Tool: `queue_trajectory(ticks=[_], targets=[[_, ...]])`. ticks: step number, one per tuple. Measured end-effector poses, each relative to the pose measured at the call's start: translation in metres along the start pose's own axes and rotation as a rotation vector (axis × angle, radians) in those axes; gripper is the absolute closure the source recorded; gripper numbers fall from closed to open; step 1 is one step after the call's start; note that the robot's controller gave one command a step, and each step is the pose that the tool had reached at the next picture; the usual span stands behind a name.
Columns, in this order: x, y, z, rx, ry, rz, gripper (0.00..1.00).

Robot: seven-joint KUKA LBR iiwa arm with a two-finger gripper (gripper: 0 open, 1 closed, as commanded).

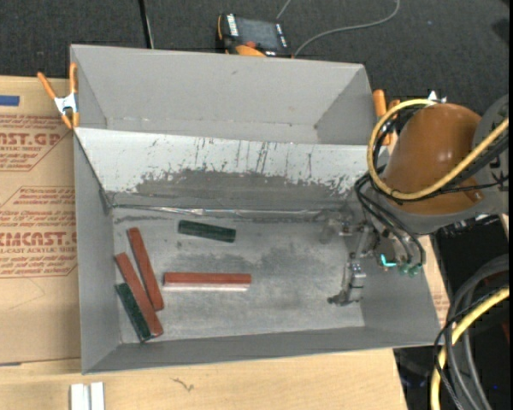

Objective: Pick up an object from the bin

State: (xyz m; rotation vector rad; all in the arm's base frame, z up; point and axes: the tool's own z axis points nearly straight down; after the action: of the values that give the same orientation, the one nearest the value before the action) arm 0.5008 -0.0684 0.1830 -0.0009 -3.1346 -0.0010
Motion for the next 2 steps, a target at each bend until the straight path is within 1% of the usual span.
queue_trajectory(ticks=[1,2], targets=[[-0.06,0.176,0.114,-0.003,-0.012,-0.178,0.0],[-0.013,0.204,0.082,-0.001,-0.006,-0.195,0.0]])
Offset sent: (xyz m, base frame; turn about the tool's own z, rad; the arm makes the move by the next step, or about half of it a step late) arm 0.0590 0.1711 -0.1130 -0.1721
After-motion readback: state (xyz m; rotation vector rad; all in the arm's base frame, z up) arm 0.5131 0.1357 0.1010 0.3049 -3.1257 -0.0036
